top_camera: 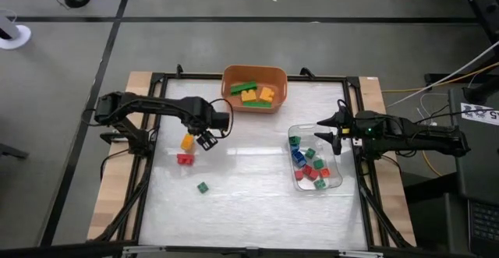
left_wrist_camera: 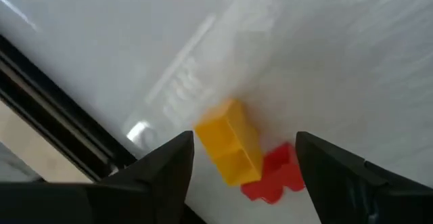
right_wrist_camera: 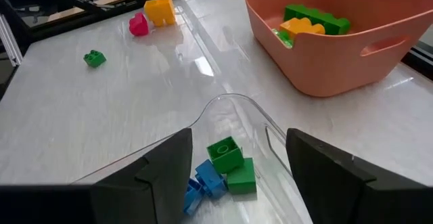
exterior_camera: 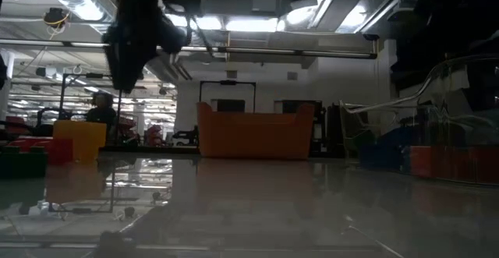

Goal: Sort blocks by size
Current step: Put the big yellow game piece into the orange bin

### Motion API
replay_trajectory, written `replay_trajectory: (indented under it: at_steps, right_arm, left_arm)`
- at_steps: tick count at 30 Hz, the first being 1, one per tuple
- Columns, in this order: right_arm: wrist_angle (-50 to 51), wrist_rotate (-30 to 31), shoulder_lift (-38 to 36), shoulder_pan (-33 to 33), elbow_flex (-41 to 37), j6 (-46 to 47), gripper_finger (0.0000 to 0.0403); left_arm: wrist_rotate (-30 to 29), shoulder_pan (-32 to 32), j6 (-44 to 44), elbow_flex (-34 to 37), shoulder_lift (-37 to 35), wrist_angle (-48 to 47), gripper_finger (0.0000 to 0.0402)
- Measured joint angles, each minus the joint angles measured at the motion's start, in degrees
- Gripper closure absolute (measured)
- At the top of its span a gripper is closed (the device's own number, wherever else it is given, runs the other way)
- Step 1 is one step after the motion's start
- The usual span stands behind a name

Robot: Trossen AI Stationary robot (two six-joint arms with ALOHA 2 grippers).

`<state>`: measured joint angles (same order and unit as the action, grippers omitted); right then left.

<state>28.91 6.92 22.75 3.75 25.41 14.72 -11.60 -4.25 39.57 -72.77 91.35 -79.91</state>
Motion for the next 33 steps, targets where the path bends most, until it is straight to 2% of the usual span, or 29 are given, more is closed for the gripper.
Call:
replay_trajectory:
  at_steps: [9,16,24,33]
  right_arm:
    - [0.0,0.0,0.0,0.0,0.0,0.0,0.0164]
    - [0.0,0.0,0.0,0.0,0.0,0.0,0.0164]
    - [0.0,0.0,0.0,0.0,0.0,0.0,0.0164]
    - [0.0,0.0,0.0,0.0,0.0,0.0,0.0164]
  left_arm:
    - [2.5,1.7,9.5,7.9,0.0,0.3,0.0159]
    - [3.5,1.9,10.2,11.7,0.0,6.2,0.0159]
    - [3.5,1.7,10.8,15.6,0.0,7.7,0.0159]
    - [3.5,1.7,10.3,20.2,0.0,13.8,0.0159]
